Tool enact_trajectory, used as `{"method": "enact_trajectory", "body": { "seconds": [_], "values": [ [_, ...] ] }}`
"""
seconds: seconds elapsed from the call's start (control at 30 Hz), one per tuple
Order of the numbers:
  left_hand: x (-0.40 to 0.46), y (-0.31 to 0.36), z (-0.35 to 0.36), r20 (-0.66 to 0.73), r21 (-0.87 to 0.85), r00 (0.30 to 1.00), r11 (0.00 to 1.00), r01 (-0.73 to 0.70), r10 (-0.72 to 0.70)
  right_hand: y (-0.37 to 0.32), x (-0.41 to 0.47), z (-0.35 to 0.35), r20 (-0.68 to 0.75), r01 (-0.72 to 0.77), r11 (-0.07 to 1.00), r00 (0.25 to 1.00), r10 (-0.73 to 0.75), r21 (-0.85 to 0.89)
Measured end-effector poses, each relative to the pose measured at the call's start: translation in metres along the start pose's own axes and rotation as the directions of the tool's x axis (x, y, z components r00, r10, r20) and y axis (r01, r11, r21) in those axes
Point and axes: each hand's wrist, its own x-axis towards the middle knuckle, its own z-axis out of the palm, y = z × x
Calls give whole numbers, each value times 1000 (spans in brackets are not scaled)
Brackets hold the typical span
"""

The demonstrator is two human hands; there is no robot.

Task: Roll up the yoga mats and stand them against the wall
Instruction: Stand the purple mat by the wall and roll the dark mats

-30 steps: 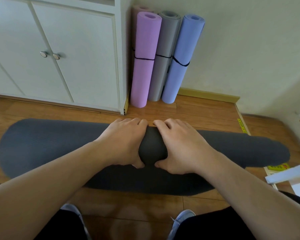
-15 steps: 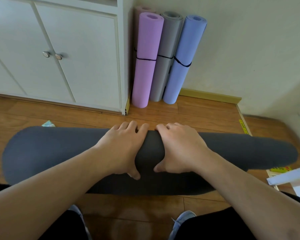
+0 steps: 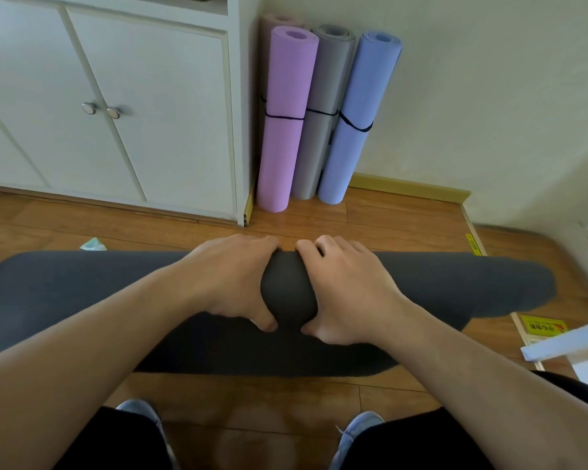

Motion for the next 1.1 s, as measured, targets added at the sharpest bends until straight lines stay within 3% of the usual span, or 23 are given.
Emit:
{"method": "enact_trajectory", "body": {
  "seconds": [0.13, 0.27, 0.4, 0.57, 0.73, 0.93, 1.1],
  "values": [
    [-5, 12, 18, -86, 135, 991, 987, -89, 101, 4, 3, -4, 72, -27, 997, 997, 21, 74],
    [3, 22, 34, -181, 288, 975, 955, -74, 130, 6, 5, -6, 125, -70, 990, 991, 55, 120],
    [9, 12, 27, -212, 205, 969, 975, -86, 130, 3, -1, -4, 36, -32, 996, 999, 29, 80],
    [9, 5, 7, -112, 30, 993, 999, -38, 42, -10, -5, -5, 7, -15, 996, 1000, 16, -90],
    [4, 7, 8, -31, -31, 1000, 1000, -3, 2, -5, 2, 0, -23, 45, 998, 999, -47, -52],
    [-4, 17, 32, -108, 174, 993, 984, -26, 45, 1, 5, 1, 63, 25, 999, 998, -27, 30],
    [7, 12, 25, -147, 143, 988, 990, -19, 40, -2, 3, -2, 11, 25, 1000, 1000, -24, -17]
  ]
}}
